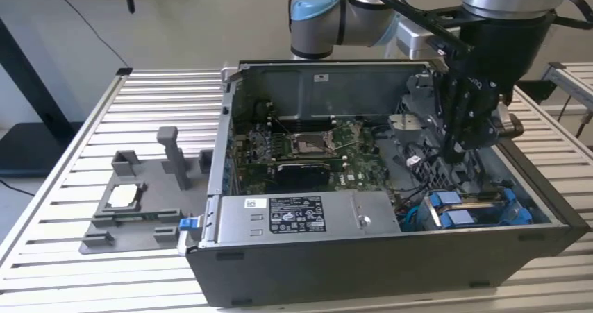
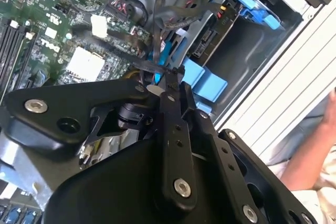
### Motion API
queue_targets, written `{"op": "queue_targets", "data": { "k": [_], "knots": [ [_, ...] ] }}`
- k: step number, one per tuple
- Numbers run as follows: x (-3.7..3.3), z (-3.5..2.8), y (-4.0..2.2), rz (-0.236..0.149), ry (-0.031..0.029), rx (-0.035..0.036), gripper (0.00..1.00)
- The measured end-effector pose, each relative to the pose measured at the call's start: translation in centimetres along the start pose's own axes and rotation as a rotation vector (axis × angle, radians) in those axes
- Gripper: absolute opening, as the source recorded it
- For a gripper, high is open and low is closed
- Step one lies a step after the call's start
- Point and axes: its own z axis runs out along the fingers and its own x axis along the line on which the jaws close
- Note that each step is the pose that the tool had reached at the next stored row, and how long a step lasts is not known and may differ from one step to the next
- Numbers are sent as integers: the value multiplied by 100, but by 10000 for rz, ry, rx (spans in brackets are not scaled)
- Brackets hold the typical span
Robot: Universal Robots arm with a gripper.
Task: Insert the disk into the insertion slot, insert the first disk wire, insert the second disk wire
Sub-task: 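Insert the second disk wire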
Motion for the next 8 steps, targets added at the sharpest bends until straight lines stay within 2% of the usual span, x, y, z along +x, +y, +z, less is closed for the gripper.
{"op": "queue_targets", "data": {
  "k": [1, 5, 8],
  "knots": [
    [11, 2, 2, 4, -34, 15, 15],
    [47, 14, 9, 23, -197, 56, 15],
    [50, 15, 9, 24, -202, 57, 15]
  ]
}}
